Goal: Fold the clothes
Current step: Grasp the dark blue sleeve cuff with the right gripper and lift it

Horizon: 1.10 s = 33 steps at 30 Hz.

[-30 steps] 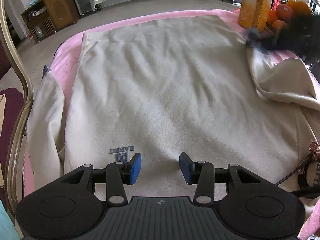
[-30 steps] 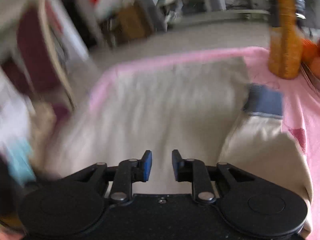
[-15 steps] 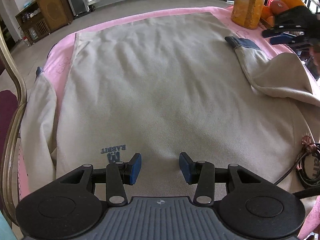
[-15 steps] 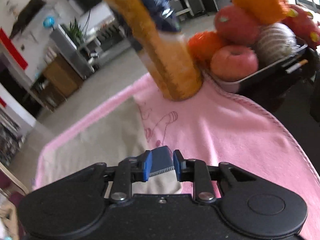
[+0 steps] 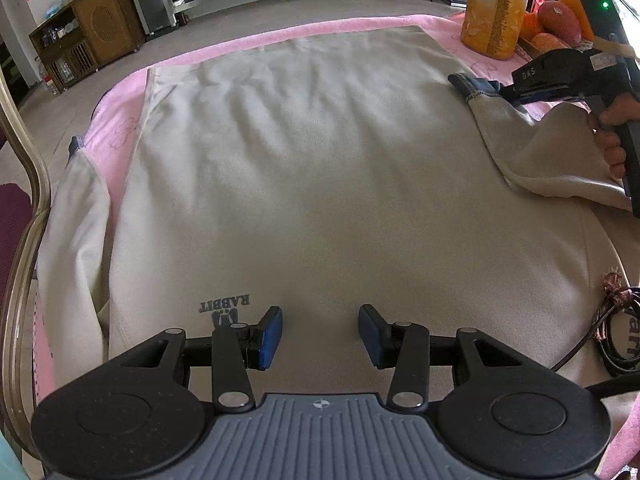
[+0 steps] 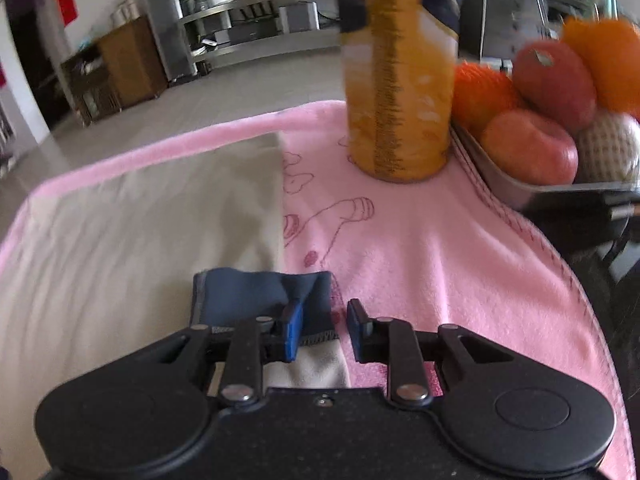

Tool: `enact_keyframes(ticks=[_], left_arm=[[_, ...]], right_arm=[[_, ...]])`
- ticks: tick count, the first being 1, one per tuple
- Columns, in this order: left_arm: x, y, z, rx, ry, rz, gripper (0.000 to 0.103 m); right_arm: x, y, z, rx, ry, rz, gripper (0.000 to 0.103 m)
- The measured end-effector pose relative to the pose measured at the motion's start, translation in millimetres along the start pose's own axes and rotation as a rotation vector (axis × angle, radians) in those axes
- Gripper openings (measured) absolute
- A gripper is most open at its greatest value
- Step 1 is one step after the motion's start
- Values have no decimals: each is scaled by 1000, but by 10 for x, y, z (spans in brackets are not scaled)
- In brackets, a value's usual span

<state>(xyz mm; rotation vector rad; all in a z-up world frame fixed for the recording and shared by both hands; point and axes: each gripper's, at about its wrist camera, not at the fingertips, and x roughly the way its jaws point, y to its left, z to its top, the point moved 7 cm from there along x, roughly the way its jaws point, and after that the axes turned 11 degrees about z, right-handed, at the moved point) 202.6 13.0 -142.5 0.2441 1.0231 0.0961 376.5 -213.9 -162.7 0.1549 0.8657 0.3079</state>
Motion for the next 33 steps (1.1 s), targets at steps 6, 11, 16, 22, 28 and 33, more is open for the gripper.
enact_keyframes(ticks=[6,11,16,22,28,33], left_arm=[[-34,5,37,-7,-28,-3,43],[-187,-27,102,-10,-92,-29,43],[-399,-105,110,-20,-134,-59,43],[-573,-333,-4,-53,-136,-147,43],[-498,-596,-141,1,-119,-165,43],[-498,-653,-190,14,-129,-189,42]], right_arm=[[-384,27,126,49,-122,-2,4],[-1535,-206,397,178,-424,-30,4],[-2661,-709,463,285,-706,-121,4],[-2925,-1592,174,381,-762,-301,4],[-2545,-2210,-10,503,-618,-268,4],[-2330,-2287,-36,475,-621,-272,4]])
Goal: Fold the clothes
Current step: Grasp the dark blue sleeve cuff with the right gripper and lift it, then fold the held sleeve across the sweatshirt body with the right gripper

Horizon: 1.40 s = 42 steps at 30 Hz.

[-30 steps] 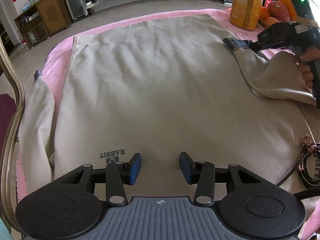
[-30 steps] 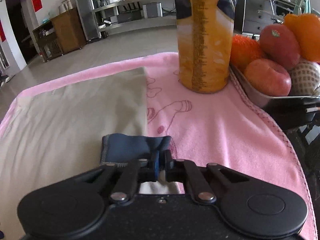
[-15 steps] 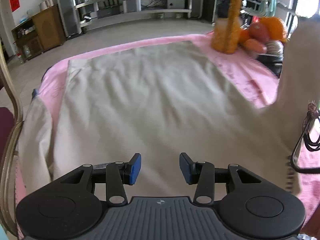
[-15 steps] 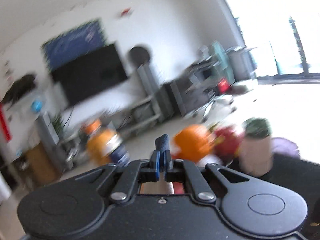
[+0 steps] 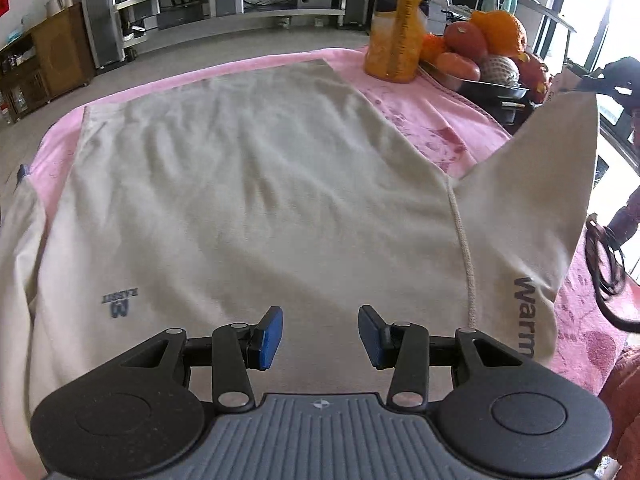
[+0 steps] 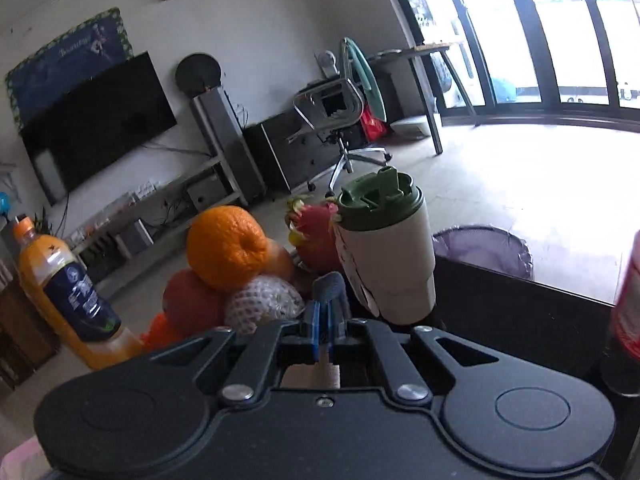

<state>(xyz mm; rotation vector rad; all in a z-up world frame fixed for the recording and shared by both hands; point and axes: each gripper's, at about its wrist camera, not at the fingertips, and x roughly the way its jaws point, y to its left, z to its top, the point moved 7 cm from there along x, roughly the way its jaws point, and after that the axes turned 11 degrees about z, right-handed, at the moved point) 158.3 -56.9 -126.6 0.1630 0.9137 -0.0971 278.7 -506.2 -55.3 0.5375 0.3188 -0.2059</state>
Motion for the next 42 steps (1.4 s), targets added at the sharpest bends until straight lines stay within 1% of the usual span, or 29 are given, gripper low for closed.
enact_keyframes(ticks=[1,3,4,5,6,8,11,12,15,17,18,20,21,22,24,25,26,27,28,29,31,33,34,35,36,37,38,39,42], left_arm=[[4,-14,-10,0,0,-7,42],[17,-59,-45,11,8,-23,42],[24,-87,-66,22,11,-24,42],[26,-107,-85,33,12,-22,42],[27,-124,-97,43,13,-20,42],[2,-129,-98,46,10,-28,42],[-117,-108,-49,26,-8,-50,42],[-170,-97,-29,21,-16,-55,42],[-426,4,36,8,-54,-61,42],[-615,135,33,-16,-78,-69,42],[-700,200,24,-27,-87,-71,42],[-741,322,-99,-41,-68,-55,42],[-762,382,-160,-48,-59,-47,42],[-775,438,-222,-55,-49,-39,42],[-674,459,-352,-65,-16,-7,37],[-629,430,-389,-54,-17,4,35],[-593,382,-415,-29,-32,11,31],[-559,332,-440,-3,-49,18,30],[-531,269,-462,30,-67,25,30],[-503,212,-483,65,-85,32,30],[-435,106,-526,133,-101,44,30],[-360,35,-608,177,-46,19,30],[-313,29,-667,189,8,1,32],[-317,39,-715,193,27,8,33],[-353,57,-732,201,32,20,33],[-391,84,-735,194,39,32,33],[-446,116,-720,173,22,36,32],[-512,145,-688,151,-8,30,32],[-678,127,-546,75,-111,-39,32]], right_arm=[[35,-8,-15,7,-7,1,4],[122,-81,-65,6,5,-40,5],[194,-160,-122,-3,34,-91,13],[254,-239,-190,-9,71,-147,18],[276,-290,-238,-8,95,-176,22],[299,-374,-315,-1,136,-227,22],[79,-277,-225,56,134,-224,23],[-38,-211,-198,112,138,-191,24],[-400,9,-119,282,155,-78,31],[-669,255,-142,378,200,96,34],[-810,391,-188,395,230,175,36],[-1110,695,-370,380,299,323,44],[-1223,831,-526,343,340,362,50],[-1314,947,-701,307,384,389,52],[-1361,1078,-1148,246,501,377,52],[-1338,1114,-1391,224,572,360,48],[-1310,1153,-1657,196,653,338,40],[-1313,1214,-1857,158,709,335,18],[-1317,1274,-2056,119,765,332,12],[-1326,1341,-2228,67,810,331,12],[-1332,1451,-2397,-97,831,311,12],[-1325,1487,-2518,-237,844,267,13],[-1347,1412,-2516,-253,839,228,5],[-1369,1338,-2513,-268,834,188,5],[-1396,1247,-2494,-281,821,142,4],[-1433,1110,-2433,-293,782,68,8],[-1455,974,-2368,-317,745,-19,8],[-1475,885,-2326,-307,725,-49,9],[-1575,840,-2221,-139,693,82,10]])
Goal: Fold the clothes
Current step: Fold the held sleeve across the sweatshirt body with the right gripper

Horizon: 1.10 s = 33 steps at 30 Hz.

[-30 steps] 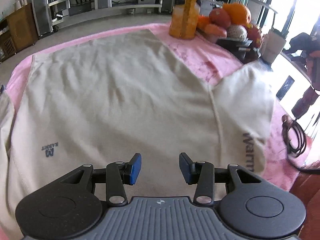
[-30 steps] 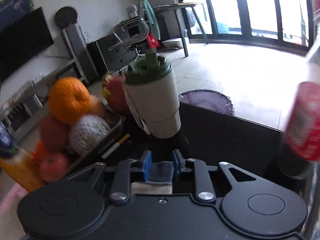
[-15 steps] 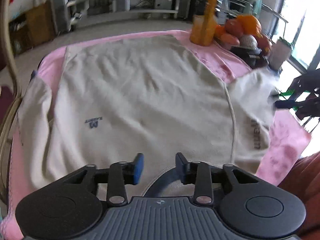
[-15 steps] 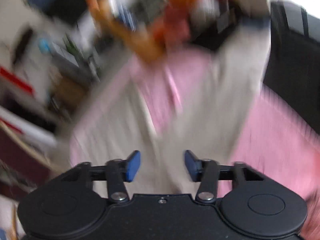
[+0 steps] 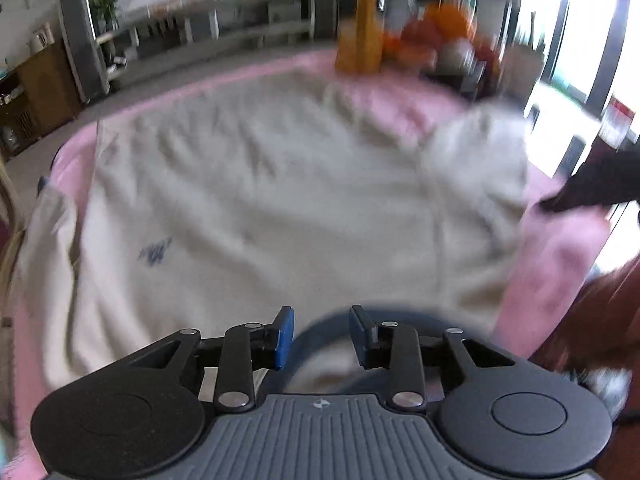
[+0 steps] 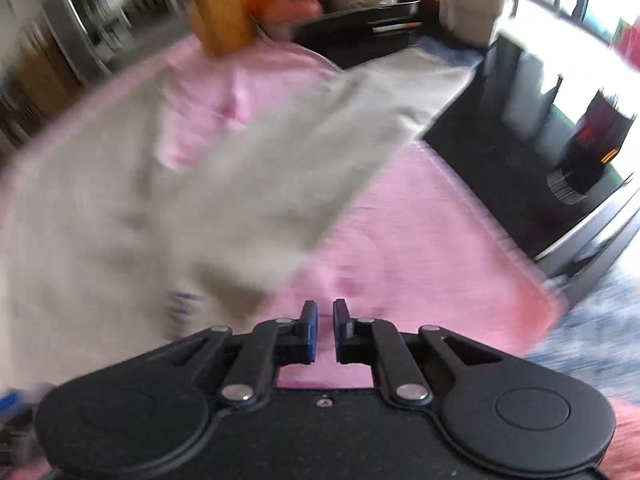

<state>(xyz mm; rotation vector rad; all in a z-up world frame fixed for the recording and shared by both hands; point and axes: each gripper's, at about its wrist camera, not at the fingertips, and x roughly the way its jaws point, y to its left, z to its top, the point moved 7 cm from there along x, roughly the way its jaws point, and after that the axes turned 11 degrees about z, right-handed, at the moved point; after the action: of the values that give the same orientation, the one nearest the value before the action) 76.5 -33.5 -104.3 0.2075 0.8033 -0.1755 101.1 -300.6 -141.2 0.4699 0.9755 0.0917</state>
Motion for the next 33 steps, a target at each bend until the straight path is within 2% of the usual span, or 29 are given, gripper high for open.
enact_keyframes(ticks=[3,5,7,8,9,10,11,13,15,17,20,23,26,27,28,29,30,32,33], left_arm=[[19,-223,139,-26,-62,-77,29],[91,-445,176,-12,-77,-132,29],[186,-656,129,16,-55,-195,28],[237,-753,59,55,-19,-216,28],[279,-844,-13,94,13,-236,26],[262,-900,-91,139,24,-242,23],[241,-951,-163,183,32,-247,22],[122,-985,-211,284,31,-227,22],[21,-949,-283,316,50,-248,22],[-79,-884,-292,303,37,-271,20],[-194,-796,-89,207,-38,-338,21],[-15,-856,86,120,-62,-295,21],[312,-961,87,76,-9,-269,17],[380,-1003,20,85,18,-288,17],[408,-1038,-50,103,34,-308,15],[376,-1044,-75,124,14,-314,15],[341,-1054,-88,151,23,-322,15],[295,-1026,-104,163,51,-339,15],[275,-1000,-122,161,52,-343,15]], right_arm=[[64,295,-76,-25,21,201,10],[130,500,-127,-26,74,313,10],[208,683,-214,-23,161,404,12],[253,745,-271,-30,208,422,14],[286,766,-320,-48,239,401,16],[309,754,-363,-79,259,356,9],[319,743,-399,-102,280,322,8],[255,739,-455,-129,346,316,5],[169,696,-429,-169,344,270,5],[95,553,-311,-118,280,233,10],[-4,372,-109,-26,161,193,11],[-14,315,46,77,41,233,13],[207,400,35,181,80,354,13],[296,407,22,203,111,372,13],[394,386,17,218,140,365,13],[437,335,14,231,144,333,8],[415,239,50,256,107,300,4],[357,35,130,301,25,224,3],[293,-86,188,308,-31,158,1]])
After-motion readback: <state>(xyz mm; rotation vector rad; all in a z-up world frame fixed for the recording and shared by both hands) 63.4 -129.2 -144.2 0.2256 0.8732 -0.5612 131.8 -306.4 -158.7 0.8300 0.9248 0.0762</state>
